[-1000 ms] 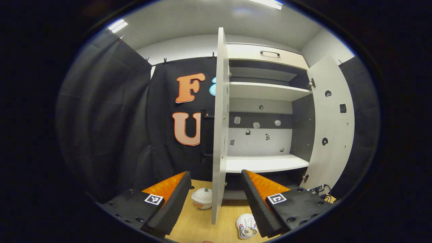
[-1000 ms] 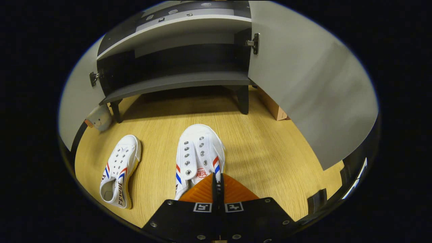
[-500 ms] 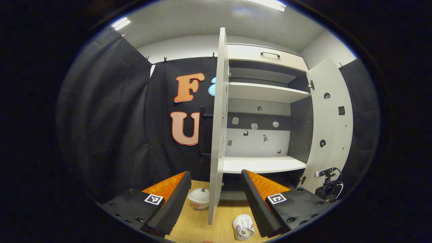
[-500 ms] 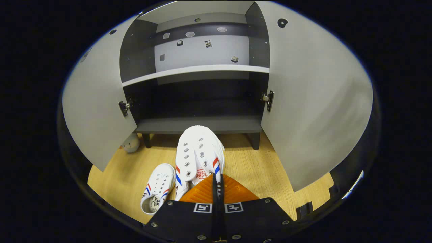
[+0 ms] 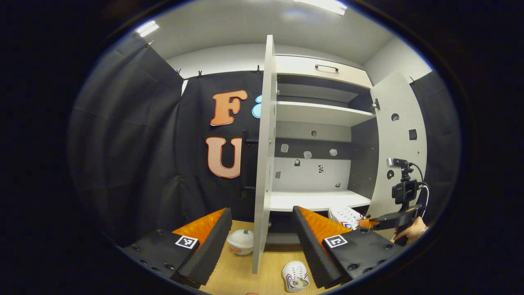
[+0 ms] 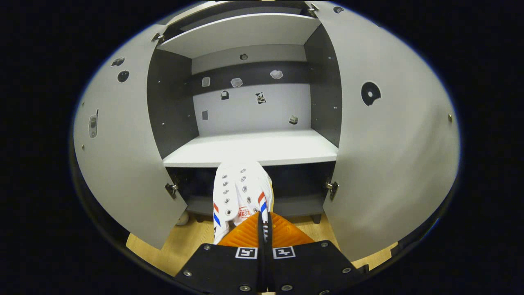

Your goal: Grab one shoe with the right hand and put it into the shoe cabinet, grab the other shoe with the left hand and put it into the shoe cabinet; then close the right door with the right hand and the left door with the left hand.

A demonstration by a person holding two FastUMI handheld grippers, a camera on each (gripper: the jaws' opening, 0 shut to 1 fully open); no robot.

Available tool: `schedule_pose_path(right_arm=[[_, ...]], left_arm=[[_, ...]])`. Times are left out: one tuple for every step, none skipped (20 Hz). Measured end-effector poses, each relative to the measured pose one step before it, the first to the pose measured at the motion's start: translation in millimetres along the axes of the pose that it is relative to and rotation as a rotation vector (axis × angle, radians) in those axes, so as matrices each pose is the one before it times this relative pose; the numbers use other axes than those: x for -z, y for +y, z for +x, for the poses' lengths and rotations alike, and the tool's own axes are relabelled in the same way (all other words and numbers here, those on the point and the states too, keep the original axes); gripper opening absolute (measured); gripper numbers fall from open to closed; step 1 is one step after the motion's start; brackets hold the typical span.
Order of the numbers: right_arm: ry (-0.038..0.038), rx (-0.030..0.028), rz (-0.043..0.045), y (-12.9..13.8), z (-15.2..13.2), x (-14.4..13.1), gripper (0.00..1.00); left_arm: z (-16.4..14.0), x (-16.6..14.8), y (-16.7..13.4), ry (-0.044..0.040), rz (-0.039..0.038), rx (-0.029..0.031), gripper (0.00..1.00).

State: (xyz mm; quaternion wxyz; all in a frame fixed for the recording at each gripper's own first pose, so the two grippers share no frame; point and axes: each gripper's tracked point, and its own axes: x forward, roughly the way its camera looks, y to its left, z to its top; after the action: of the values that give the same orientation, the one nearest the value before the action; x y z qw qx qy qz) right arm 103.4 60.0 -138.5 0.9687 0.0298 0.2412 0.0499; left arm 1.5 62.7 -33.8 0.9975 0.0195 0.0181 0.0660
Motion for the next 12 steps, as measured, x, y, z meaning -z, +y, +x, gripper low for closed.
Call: schedule_pose_path(right_arm=[[-0.00675, 0.00078, -0.00226, -0.59, -7.55, -7.26, 0.0], [-0.00869, 0.00075, -0.00286, -0.93, -6.31, -8.38, 0.0], [-0.00748, 0.00167, -0.00268, -0.78, -7.63, -9.4, 0.0], [-0.007, 0.0011, -0.00954, -2.0, -5.44, -9.49, 0.0], [-0.01205, 0.00601, -0.00301, -2.2, -6.66, -9.4, 0.0], [-0.00348, 0.00082, 0.00141, -1.56, -5.57, -8.87, 0.0], [-0.00478, -0.00278, 0.0091, -0.1, -5.36, -7.36, 0.0], [-0.00242, -0.00229, 0.0112, -1.71, -4.29, -5.65, 0.0], [0.00003, 0.00151, 0.0017, -5.56, -5.92, -3.98, 0.0], [-0.00155, 0.00736, -0.00467, -5.06, -4.52, -6.05, 0.0], [0.0005, 0.00732, -0.00239, -4.7, -2.6, -7.04, 0.0], [-0.00231, 0.00556, -0.00357, -2.88, -0.06, -8.52, 0.0]], left_arm=[[0.11, 0.34, 0.77, -0.00098, 0.00285, -0.00229, 0.96], [-0.52, 0.59, 0.47, -0.00131, 0.00166, -0.00025, 0.96], [-0.64, 0.31, 1.09, -0.0011, 0.00007, -0.00155, 0.96], [-1.19, 0.15, 0.91, -0.00126, -0.00195, -0.00104, 0.96], [-0.41, 0.23, 0.76, -0.00064, -0.00191, -0.00152, 0.96], [0.37, 0.89, 1.24, -0.0013, -0.00089, -0.00255, 0.94], [0.13, 1.8, 0.63, 0.00044, -0.00043, -0.00283, 0.96], [1.04, 0.78, 1.51, 0.00182, -0.00131, -0.00225, 0.96], [0.82, 1.05, 1.36, 0.00497, -0.00091, -0.00245, 0.96], [-0.2, 2.95, 0.72, 0.00504, -0.00019, -0.00292, 0.98], [0.43, -0.11, 0.55, 0.00123, 0.00279, -0.00292, 0.96], [0.29, -0.18, 1.65, -0.00103, 0.0027, -0.00588, 0.96]])
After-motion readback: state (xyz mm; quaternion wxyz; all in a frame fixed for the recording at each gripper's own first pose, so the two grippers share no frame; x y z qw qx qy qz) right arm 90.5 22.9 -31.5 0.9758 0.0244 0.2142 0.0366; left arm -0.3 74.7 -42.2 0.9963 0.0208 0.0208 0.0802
